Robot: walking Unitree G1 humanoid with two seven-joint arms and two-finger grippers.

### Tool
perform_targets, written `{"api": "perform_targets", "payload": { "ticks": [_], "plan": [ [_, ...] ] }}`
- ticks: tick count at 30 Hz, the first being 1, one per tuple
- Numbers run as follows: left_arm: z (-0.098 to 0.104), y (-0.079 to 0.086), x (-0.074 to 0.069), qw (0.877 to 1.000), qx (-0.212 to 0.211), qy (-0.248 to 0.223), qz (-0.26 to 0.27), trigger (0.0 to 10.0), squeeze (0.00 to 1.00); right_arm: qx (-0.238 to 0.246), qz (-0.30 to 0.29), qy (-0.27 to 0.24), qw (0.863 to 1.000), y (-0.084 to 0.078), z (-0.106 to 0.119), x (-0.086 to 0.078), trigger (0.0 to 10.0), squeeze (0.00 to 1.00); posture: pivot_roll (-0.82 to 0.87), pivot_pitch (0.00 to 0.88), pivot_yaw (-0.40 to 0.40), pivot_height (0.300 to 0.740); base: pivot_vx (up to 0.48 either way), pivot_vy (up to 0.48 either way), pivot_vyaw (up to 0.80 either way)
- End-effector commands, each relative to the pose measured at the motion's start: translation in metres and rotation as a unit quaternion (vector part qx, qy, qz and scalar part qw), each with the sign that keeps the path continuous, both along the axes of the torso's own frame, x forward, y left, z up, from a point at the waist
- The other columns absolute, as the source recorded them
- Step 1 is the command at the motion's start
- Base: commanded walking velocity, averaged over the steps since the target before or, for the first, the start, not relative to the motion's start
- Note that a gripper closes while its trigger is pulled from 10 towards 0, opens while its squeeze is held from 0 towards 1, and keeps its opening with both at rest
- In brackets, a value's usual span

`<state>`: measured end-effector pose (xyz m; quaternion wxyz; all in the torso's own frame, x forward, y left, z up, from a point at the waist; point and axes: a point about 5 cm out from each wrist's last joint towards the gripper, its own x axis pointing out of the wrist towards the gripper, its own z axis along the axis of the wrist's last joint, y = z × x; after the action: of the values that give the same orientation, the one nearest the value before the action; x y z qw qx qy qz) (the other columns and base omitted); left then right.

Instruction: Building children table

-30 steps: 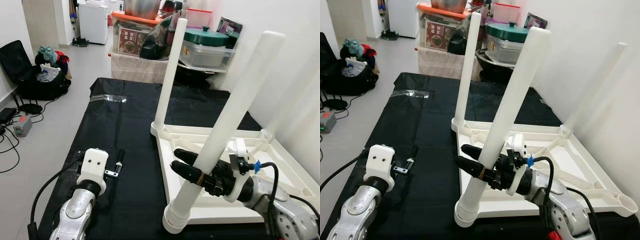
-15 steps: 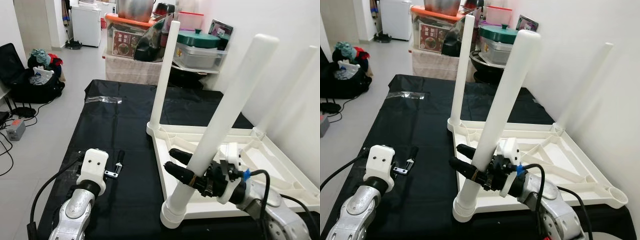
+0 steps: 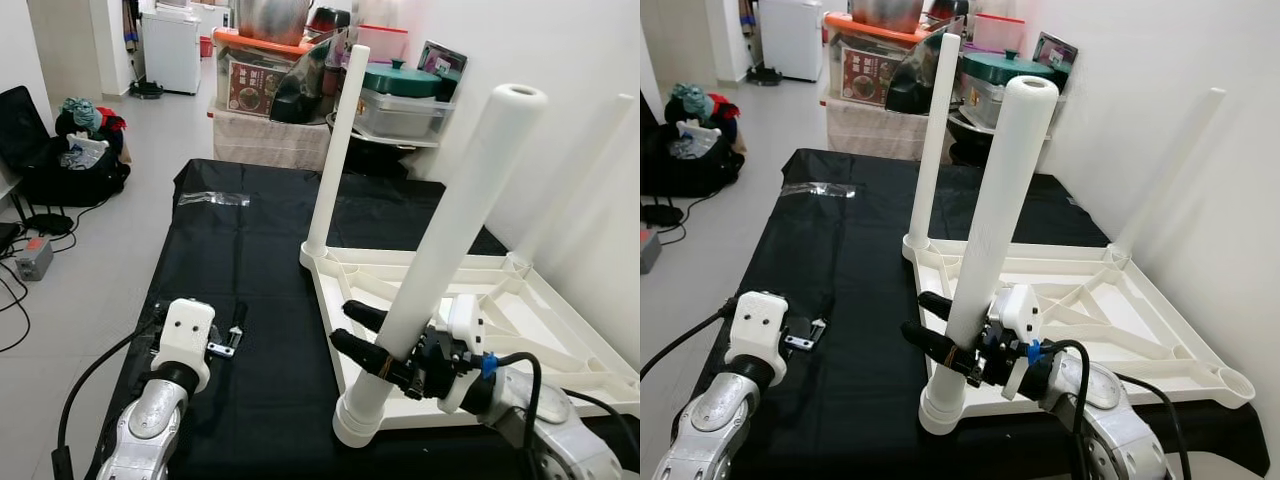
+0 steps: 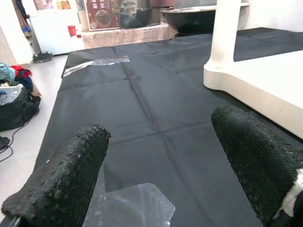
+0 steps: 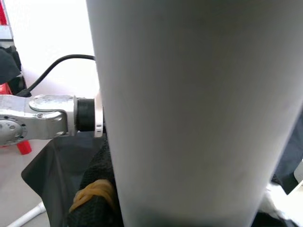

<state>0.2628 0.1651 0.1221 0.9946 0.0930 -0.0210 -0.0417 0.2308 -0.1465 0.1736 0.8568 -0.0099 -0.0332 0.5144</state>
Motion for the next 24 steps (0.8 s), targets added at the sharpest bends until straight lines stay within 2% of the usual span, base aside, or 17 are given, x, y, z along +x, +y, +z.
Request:
{"api": "perform_targets", "payload": {
  "ticks": [1,4,11,24],
  "plan": [
    [-0.0046,-0.0019,-0.0001,1.0,-0.001,0.014,-0.003,10.0,0.0,-0.038,-0.018,0.104,0.994,-0.0117,-0.0358,-0.0014,0.0,0.0,0.08,0.0,-0.133,0.74,0.0,0.0,0.0],
    [-0.0046,-0.0016,-0.0002,1.0,-0.002,0.014,-0.002,10.0,0.0,-0.022,0.008,0.121,0.992,-0.0107,-0.035,-0.0007,0.0,0.0,0.09,0.0,-0.137,0.74,0.0,0.0,0.0],
    [-0.0046,-0.0011,-0.001,1.0,-0.002,0.015,0.0,10.0,0.0,-0.004,0.035,0.12,0.992,-0.0086,-0.0307,0.0023,0.0,0.0,0.1,0.0,-0.147,0.74,0.0,0.0,0.0],
    [-0.0047,-0.0012,-0.0027,1.0,-0.002,0.016,0.002,10.0,0.0,-0.01,0.058,0.122,0.991,-0.0056,-0.0319,0.0052,0.0,0.0,0.1,0.0,-0.157,0.74,0.0,0.0,0.0]
  ]
}}
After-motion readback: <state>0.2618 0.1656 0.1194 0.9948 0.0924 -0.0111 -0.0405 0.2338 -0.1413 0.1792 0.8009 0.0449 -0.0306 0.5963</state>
